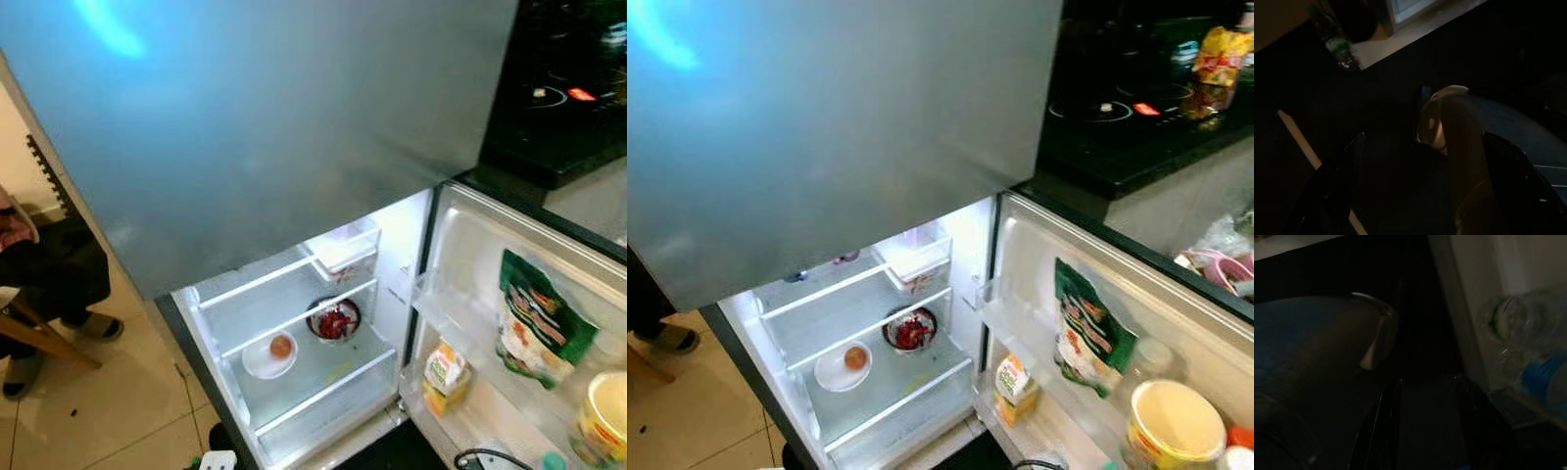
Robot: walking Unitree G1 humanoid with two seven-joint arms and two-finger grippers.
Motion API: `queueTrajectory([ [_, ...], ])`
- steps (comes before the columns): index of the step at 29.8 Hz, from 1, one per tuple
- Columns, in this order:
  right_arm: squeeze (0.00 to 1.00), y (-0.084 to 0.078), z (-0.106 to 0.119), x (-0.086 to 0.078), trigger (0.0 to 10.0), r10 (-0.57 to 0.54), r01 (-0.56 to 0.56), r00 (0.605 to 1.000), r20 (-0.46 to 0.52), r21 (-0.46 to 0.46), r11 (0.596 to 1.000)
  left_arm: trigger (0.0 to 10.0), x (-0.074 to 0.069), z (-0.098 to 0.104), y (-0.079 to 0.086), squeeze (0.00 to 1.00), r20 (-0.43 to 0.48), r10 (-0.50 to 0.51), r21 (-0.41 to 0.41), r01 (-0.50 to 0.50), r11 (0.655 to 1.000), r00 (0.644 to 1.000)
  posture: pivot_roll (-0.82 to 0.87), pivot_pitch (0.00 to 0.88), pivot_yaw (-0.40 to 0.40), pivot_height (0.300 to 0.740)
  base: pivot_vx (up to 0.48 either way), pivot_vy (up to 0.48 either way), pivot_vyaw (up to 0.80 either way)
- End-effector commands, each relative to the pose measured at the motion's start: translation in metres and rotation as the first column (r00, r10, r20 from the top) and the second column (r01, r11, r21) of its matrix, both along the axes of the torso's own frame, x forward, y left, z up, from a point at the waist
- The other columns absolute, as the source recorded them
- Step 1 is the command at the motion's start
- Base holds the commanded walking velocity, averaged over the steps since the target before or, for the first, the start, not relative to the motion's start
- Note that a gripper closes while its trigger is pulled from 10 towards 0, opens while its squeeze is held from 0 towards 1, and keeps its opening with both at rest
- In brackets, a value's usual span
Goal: Restocking fridge
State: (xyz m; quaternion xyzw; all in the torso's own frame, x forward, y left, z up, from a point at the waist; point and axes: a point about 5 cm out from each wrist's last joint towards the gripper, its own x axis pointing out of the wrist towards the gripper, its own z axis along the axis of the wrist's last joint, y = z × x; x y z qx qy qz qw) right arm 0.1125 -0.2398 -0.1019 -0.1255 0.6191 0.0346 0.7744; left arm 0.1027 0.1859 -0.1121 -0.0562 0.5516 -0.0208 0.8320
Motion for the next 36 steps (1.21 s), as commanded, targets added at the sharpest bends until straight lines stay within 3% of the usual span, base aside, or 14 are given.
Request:
queueTrajectory([
  [1, 0.0, 0.004, 0.002, 0.011, 10.0, 0.015, -0.016, 0.999, 0.036, 0.008, 1.0, 10.0, -0.007, 0.0, 0.011, 0.0, -0.018, -0.002, 0.029, 0.003, 1.0, 1.0, -0.01, 0.0, 0.012, 0.74, -0.435, 0.0, 0.0],
  [10, 0.0, 0.007, 0.003, 0.015, 10.0, 0.033, -0.033, 0.999, 0.038, 0.008, 0.999, 10.0, 0.001, 0.002, 0.011, 0.0, 0.007, 0.011, 0.022, -0.011, 1.0, 1.0, -0.02, 0.003, 0.013, 0.74, -0.441, 0.0, 0.0],
  [25, 0.0, -0.001, 0.001, 0.004, 10.0, 0.015, -0.015, 1.0, 0.011, -0.002, 1.0, 10.0, -0.008, -0.001, 0.006, 0.0, -0.02, 0.013, 0.012, -0.013, 1.0, 1.0, -0.04, 0.008, 0.01, 0.74, -0.416, 0.0, 0.0],
  [31, 0.0, 0.002, 0.002, 0.009, 10.0, 0.024, -0.024, 0.999, 0.023, 0.015, 1.0, 10.0, 0.0, 0.001, 0.003, 0.0, 0.007, -0.007, -0.011, 0.007, 1.0, 1.0, -0.05, 0.014, 0.017, 0.74, 0.0, 0.0, 0.0],
  [36, 0.0, 0.004, 0.002, 0.011, 10.0, 0.045, -0.046, 0.999, 0.026, 0.023, 0.999, 10.0, -0.002, 0.001, 0.006, 0.0, -0.007, -0.058, -0.006, 0.058, 0.998, 0.998, -0.04, 0.0, 0.014, 0.74, 0.0, 0.0, 0.0],
])
